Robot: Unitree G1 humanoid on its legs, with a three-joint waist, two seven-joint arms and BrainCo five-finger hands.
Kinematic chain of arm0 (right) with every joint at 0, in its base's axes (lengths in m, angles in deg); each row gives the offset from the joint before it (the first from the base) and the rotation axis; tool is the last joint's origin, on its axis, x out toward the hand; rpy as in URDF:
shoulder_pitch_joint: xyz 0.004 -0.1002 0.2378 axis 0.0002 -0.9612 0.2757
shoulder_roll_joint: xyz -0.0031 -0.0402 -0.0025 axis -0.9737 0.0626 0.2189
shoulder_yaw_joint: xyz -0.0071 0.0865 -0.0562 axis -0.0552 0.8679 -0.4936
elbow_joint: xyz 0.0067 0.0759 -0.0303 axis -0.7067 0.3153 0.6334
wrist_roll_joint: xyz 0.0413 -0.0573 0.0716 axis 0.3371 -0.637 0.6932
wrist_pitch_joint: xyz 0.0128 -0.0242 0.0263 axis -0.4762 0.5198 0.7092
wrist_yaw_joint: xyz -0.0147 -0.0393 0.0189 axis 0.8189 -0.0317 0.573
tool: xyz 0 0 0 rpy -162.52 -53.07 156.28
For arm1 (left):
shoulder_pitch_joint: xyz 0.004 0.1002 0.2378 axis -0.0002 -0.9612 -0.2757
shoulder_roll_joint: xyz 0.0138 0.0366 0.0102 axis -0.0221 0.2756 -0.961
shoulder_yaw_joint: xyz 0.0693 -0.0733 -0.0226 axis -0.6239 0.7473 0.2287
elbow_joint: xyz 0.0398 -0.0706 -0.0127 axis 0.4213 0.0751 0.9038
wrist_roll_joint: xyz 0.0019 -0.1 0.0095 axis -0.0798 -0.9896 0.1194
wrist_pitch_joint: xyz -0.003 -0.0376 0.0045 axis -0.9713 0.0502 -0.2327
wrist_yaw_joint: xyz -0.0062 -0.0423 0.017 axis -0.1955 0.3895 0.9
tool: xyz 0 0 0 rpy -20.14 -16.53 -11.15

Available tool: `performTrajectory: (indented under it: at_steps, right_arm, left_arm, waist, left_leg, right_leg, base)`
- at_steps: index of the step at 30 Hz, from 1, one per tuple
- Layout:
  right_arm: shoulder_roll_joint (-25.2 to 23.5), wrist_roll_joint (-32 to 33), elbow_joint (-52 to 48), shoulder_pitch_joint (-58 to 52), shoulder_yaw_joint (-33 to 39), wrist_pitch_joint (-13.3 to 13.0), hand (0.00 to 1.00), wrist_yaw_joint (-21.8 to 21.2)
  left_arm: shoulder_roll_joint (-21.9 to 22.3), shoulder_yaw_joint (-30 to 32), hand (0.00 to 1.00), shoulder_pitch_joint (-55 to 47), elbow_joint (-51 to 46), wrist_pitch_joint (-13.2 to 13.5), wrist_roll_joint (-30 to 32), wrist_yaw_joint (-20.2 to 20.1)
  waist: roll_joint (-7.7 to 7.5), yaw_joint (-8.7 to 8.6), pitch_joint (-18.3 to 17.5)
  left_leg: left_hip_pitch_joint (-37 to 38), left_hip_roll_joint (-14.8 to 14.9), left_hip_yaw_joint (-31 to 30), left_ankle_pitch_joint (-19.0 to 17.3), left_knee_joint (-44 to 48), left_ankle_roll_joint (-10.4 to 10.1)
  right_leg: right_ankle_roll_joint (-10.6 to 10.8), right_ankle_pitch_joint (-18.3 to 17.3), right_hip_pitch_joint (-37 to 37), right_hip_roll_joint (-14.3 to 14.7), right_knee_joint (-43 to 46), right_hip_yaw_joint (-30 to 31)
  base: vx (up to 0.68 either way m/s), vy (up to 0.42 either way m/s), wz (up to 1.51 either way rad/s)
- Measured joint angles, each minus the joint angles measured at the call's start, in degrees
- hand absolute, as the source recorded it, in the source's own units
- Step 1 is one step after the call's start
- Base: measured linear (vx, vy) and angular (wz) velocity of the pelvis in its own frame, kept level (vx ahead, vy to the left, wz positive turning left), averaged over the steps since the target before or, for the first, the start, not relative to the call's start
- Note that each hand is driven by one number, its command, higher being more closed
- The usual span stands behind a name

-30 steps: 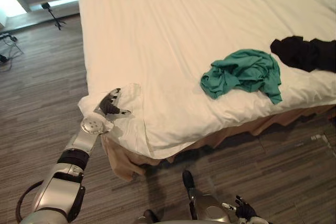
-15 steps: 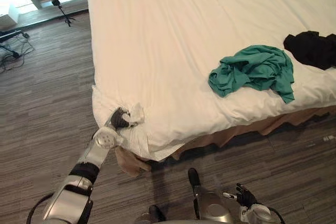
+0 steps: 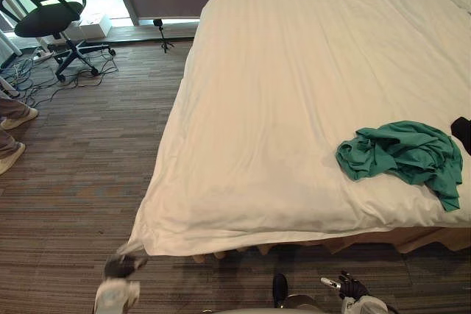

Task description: Tidy the bed and pick cloth on bed and put in laundry

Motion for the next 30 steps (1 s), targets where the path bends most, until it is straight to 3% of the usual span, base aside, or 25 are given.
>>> performTrajectory:
  at_steps: [1, 5, 8, 11, 16, 18, 19, 21, 24, 28, 29, 30]
  right_arm:
    - [-0.1, 1.3, 0.4, 0.0, 1.8, 0.2, 1.0, 1.0]
    - [-0.2, 7.9, 1.1, 0.1, 14.6, 0.5, 1.0, 7.6]
    - [1.1, 11.0, 0.8, -0.2, 24.2, 0.4, 1.0, 13.6]
    - [6.0, 12.4, 0.7, 1.0, 31.6, 0.0, 1.0, 19.8]
    - [13.0, 12.3, -13.5, 2.6, 29.6, -5.0, 1.0, 24.7]
    - [15.5, 11.2, -23.9, 3.4, 23.7, -6.6, 1.0, 25.2]
    - [16.7, 6.7, -29.9, 4.6, 19.4, -7.3, 1.0, 25.2]
    - [18.6, -0.2, -38.0, 8.0, 11.2, -7.6, 1.0, 23.8]
    - [20.8, -7.0, -47.3, 13.4, -2.8, -8.9, 1.0, 17.6]
    - [23.2, -8.1, -50.9, 23.3, -19.9, -12.0, 1.0, 2.6]
    - [23.7, -7.2, -50.0, 29.1, -26.5, -13.6, 1.0, -4.8]
    - [23.6, -5.4, -49.6, 31.6, -29.4, -14.3, 1.0, -8.0]
  left_arm:
    - [0.6, 1.1, 0.0, -0.9, 0.7, -0.4, 0.7, -0.2]
    - [4.4, 3.1, 0.0, -3.0, 3.0, -0.5, 4.6, -2.3]
    - [5.1, 0.8, 0.0, -0.7, 3.0, 1.8, 4.8, -2.7]
    - [4.6, -3.5, 0.0, 3.4, 1.8, 4.6, 3.8, -3.5]
    - [4.2, -13.6, 0.0, 6.4, -1.9, 7.5, 0.6, -3.9]
    - [4.1, -16.9, 0.0, 6.4, -2.6, 7.9, -1.1, -3.9]
    - [4.0, -18.1, 0.0, 6.3, -3.2, 7.9, -1.7, -3.9]
    - [3.5, -20.3, 0.0, 6.3, -4.2, 7.7, -2.2, -4.4]
    - [3.0, -22.7, 0.0, 6.0, -5.5, 7.1, -2.3, -4.7]
    - [3.0, -24.3, 0.0, 4.7, -5.9, 5.0, -2.7, -4.7]
    - [3.1, -24.2, 0.0, 4.2, -5.9, 4.2, -3.5, -4.6]
    - [3.3, -24.2, 0.0, 3.8, -5.9, 4.2, -3.6, -4.5]
  waist:
    - [-0.07, 0.19, 0.0]
    - [-0.3, 0.05, -0.2]
    - [-0.87, -0.65, -1.2]
    - [-1.53, -2.35, -2.0]
    - [-2.42, -3.82, -2.6]
    - [-2.43, -4.13, -2.6]
    - [-2.6, -4.14, -2.6]
    - [-2.91, -4.08, -2.4]
    - [-3.7, -3.14, -1.9]
    - [-4.62, -0.71, -1.6]
    - [-4.73, 0.67, -1.6]
    - [-4.73, 0.97, -1.6]
  left_leg:
    - [0.0, -0.1, 0.0, 0.0, -0.2, 0.0]
    - [0.0, -0.5, 0.8, 0.1, -0.8, 0.7]
    - [-0.1, -0.3, 2.4, -0.3, -1.0, 0.9]
    - [-0.1, 0.1, 3.5, -0.5, -0.8, 0.5]
    - [-0.6, 0.4, 5.8, -0.3, -0.5, 0.0]
    - [0.1, 0.4, 6.5, -0.3, -0.5, 0.0]
    - [0.2, 0.4, 6.7, -0.3, -0.5, 0.0]
    - [0.2, 0.4, 6.7, -0.3, -0.5, 0.0]
    - [0.2, 0.5, 6.4, -0.2, -0.4, 0.0]
    - [0.1, 0.6, 5.0, -0.1, -0.5, -0.2]
    - [-0.2, 0.6, 3.5, -0.1, -0.5, -0.1]
    - [-0.2, 0.3, 2.6, 0.0, -0.5, 0.0]
  right_leg:
    - [0.0, 0.0, 0.0, -0.1, 0.0, -0.1]
    - [0.1, -0.1, -0.3, -0.4, 0.0, 0.5]
    - [0.0, -0.1, -1.1, 0.0, 0.0, 1.8]
    - [-0.4, 0.5, -1.7, 0.6, 0.0, 2.5]
    - [-0.7, 1.0, -3.6, 1.2, 0.0, 5.1]
    - [-1.1, 1.4, -3.6, 1.5, 0.1, 5.8]
    - [-1.1, 1.4, -3.6, 1.6, 0.1, 6.1]
    - [-1.2, 1.4, -3.7, 1.6, 0.1, 6.1]
    - [-1.2, 1.5, -3.7, 1.6, 0.1, 5.8]
    - [-1.2, 1.5, -3.2, 1.5, 0.1, 4.5]
    - [-1.2, 1.5, -2.8, 1.2, 0.4, 2.6]
    - [-1.2, 1.5, -2.3, 1.0, 0.4, 1.6]
  base:
    - [-0.07, 0.007, 0.15]
    - [-0.1, -0.008, -0.07]
    - [-0.07, -0.024, -0.29]
    - [-0.02, -0.027, -0.19]
    - [0.01, -0.007, -0.3]
    - [0.03, 0.013, -0.22]
    - [0.01, 0.006, -0.08]
    - [0.0, 0.0, -0.02]
    - [-0.01, -0.01, 0.06]
    - [0.01, -0.001, 0.22]
    - [0.03, 0.035, 0.45]
    - [0.03, 0.049, 0.56]
